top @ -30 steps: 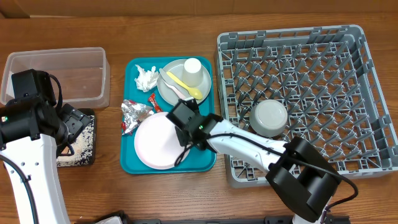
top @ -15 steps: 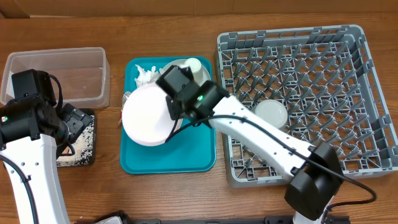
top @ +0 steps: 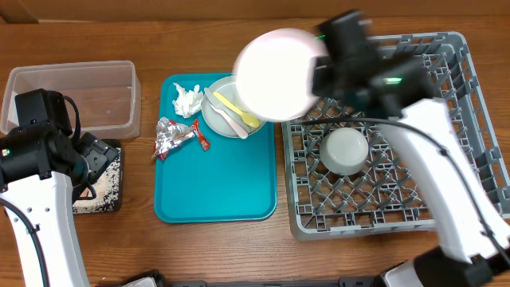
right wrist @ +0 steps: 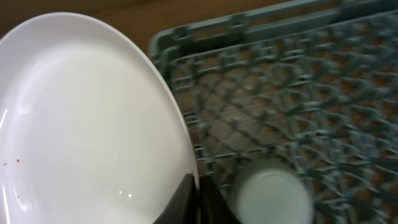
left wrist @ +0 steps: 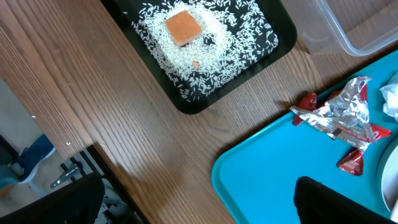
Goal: Sort waste into correct bins and load items into the dishwasher rack
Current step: 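Lift the white plate with the right gripper over the rack, then lower the white plate upright into the rack's back slots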
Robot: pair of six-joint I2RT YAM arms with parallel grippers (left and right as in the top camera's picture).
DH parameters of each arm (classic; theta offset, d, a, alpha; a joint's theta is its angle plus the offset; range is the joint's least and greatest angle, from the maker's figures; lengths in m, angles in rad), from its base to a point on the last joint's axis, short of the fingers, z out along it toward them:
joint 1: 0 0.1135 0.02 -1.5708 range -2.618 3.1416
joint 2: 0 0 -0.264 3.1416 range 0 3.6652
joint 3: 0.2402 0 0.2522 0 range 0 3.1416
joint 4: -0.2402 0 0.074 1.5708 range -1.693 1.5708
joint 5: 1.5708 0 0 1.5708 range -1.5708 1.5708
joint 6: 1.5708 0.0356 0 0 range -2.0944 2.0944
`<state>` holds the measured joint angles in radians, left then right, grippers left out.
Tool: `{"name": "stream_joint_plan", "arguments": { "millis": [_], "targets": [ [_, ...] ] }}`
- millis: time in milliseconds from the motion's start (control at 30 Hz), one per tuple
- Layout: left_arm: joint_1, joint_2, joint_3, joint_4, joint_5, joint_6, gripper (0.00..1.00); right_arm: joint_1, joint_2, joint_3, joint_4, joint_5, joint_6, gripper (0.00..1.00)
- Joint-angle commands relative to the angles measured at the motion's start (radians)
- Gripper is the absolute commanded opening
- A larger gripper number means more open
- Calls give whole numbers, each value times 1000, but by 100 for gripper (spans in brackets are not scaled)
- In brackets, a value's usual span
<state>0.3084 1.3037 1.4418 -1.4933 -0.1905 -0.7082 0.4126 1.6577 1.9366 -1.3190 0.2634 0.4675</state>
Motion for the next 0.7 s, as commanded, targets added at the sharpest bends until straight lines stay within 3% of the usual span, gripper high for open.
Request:
{"name": "stream_joint_plan", "arguments": {
  "millis": [0, 133, 233, 333, 500, 667],
  "targets": [
    [5, -2, 0, 2, 9, -22, 100, -95, -42, 23, -28, 88, -1, 4],
    [5, -2, 0, 2, 11, -26, 100, -196, -41, 15, -35, 169, -6, 4],
    [5, -2, 0, 2, 23, -25, 100, -240, -38, 7, 21, 192, -94, 4],
    [5, -2, 0, 2, 35, -26, 100, -253, -24, 7, 102, 222, -206, 4],
    [5, -2, 0, 1, 35, -25, 100, -254, 17, 7, 183, 369, -263, 4],
    [5, -2, 0, 1, 35, -25, 100, -273, 95, 7, 216, 396, -263, 4]
  ]
}}
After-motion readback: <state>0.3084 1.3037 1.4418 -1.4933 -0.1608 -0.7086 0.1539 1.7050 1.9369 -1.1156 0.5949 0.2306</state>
